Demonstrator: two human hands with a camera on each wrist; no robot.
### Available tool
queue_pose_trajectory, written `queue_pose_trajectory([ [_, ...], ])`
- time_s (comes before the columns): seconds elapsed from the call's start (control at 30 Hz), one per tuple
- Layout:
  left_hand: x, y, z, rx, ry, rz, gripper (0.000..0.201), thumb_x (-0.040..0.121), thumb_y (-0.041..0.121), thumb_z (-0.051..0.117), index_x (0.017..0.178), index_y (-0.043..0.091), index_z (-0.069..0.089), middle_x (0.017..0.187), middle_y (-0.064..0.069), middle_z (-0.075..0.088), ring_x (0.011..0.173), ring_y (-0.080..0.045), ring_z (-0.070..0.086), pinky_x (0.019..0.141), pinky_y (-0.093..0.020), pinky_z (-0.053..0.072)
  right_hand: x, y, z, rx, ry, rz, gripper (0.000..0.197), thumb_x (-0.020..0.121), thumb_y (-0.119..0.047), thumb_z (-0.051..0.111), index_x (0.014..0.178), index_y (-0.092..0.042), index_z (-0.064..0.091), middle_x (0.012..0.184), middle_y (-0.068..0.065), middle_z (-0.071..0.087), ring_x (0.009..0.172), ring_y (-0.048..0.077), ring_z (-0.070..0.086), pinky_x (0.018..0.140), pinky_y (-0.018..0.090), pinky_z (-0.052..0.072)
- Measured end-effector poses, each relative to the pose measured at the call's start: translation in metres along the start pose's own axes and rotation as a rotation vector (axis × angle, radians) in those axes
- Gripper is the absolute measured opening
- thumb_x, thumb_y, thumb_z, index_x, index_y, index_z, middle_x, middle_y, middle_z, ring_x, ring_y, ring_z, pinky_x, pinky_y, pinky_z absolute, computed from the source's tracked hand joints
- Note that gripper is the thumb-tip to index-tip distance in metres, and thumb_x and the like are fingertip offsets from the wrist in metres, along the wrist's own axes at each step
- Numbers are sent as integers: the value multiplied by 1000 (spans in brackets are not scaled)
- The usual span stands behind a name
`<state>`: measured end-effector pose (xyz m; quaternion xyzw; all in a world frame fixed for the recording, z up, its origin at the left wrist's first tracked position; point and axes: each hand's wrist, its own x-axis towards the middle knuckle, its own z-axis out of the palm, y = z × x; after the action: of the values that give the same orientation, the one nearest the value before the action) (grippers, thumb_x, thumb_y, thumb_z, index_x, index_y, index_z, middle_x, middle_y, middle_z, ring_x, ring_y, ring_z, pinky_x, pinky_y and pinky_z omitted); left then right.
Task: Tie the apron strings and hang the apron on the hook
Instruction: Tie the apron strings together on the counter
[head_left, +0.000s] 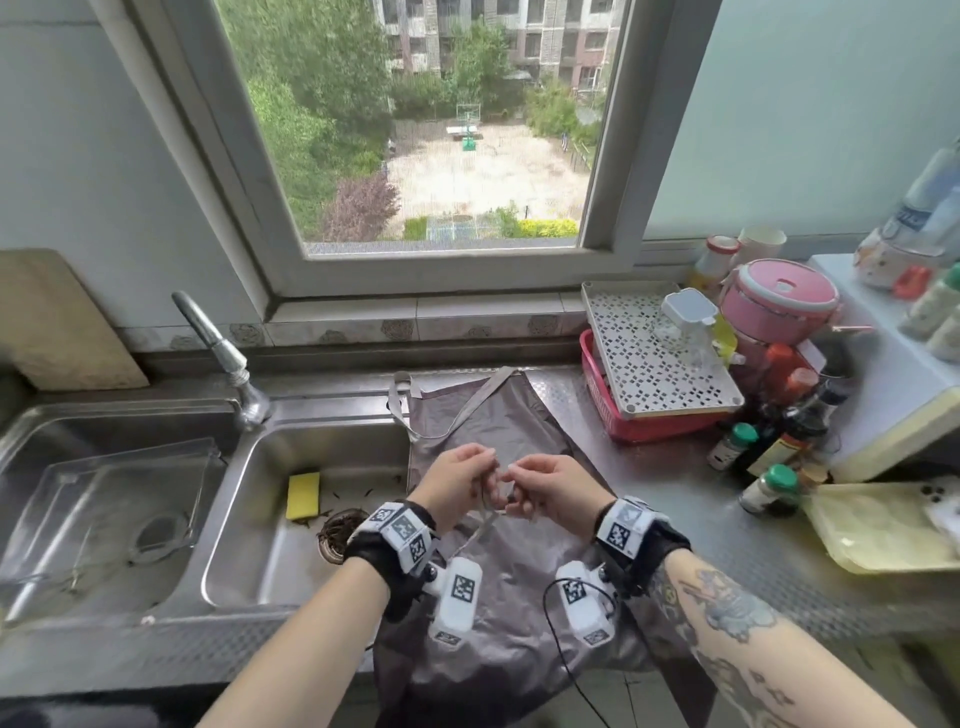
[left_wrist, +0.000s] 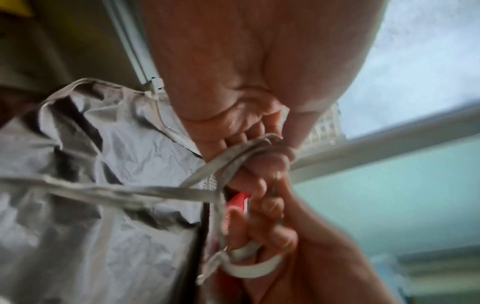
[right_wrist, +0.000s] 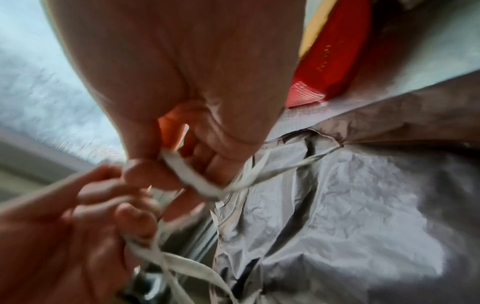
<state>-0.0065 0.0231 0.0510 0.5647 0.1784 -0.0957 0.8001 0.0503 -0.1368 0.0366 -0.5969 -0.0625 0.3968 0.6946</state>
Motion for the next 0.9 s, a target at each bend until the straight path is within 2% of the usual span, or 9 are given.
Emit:
queue_pose_trajectory([
  [0.1, 4, -10, 4, 258, 39, 80, 21, 93, 4, 48, 76, 9, 58, 46, 5, 58, 36, -4, 49, 38, -14, 40, 0, 9, 10, -226, 80, -74, 20, 93, -4, 56, 76, -9, 66, 53, 3, 57, 36, 7, 49, 36, 16, 40],
  [0.23, 4, -21, -4, 333, 5, 59, 20, 91, -2, 48, 85, 11, 63, 59, 0, 64, 42, -1, 51, 44, -14, 42, 3, 15, 12, -314, 95, -28, 32, 89, 11, 44, 71, -10, 59, 50, -2, 51, 34, 4, 42, 35, 19, 33],
  [0.3, 4, -23, -7, 361, -31, 42, 17, 91, -2, 50, 87, 10, 62, 60, -1, 66, 43, -3, 51, 44, -14, 42, 4, 17, 12, -341, 45, 0, 33, 84, 18, 37, 76, -9, 55, 56, 0, 52, 35, 4, 41, 37, 20, 30],
  [0.4, 1, -22, -7, 317, -66, -5, 10, 88, 4, 58, 89, 11, 52, 58, -6, 65, 41, -8, 52, 41, -17, 43, 3, 19, 14, -376, 1, 5, 28, 92, 12, 37, 93, -12, 50, 60, 1, 53, 38, 1, 44, 36, 14, 31],
  [0.5, 2, -22, -8, 157, -20, -117, 29, 85, 3, 62, 101, 13, 41, 54, -9, 62, 40, -12, 53, 39, -21, 43, 2, 19, 14, -393, -37, -25, 29, 94, 9, 38, 96, -19, 42, 58, -1, 55, 39, 1, 46, 36, 12, 33],
  [0.57, 3, -23, -10, 89, -21, -180, 33, 84, 1, 63, 109, 12, 44, 55, -10, 61, 42, -13, 55, 38, -20, 44, 1, 19, 14, -409, -62, -30, 29, 93, 10, 39, 95, -19, 38, 62, 3, 54, 40, 1, 48, 37, 12, 36],
  [0.67, 2, -24, -12, 75, -66, -221, 9, 86, -1, 58, 87, 5, 52, 54, -11, 58, 41, -13, 55, 37, -17, 44, 0, 19, 14, -426, -35, -7, 21, 94, 4, 43, 92, -16, 40, 61, 5, 59, 41, 7, 50, 36, 15, 36],
  [0.8, -1, -20, -8, 67, -20, -175, 17, 88, -1, 57, 76, 6, 46, 56, -15, 61, 42, -15, 59, 37, -20, 45, 4, 19, 11, -415, 83, -8, 16, 97, -6, 45, 84, -15, 42, 52, 3, 59, 35, 7, 51, 36, 19, 33],
  [0.9, 3, -20, -1, 457, 31, -2, 26, 79, 3, 69, 72, 11, 45, 71, -22, 66, 53, -22, 65, 44, -26, 50, 10, 20, 9, -344, 220, 82, 19, 93, -5, 48, 77, -15, 45, 47, 2, 53, 31, 8, 47, 39, 19, 36],
])
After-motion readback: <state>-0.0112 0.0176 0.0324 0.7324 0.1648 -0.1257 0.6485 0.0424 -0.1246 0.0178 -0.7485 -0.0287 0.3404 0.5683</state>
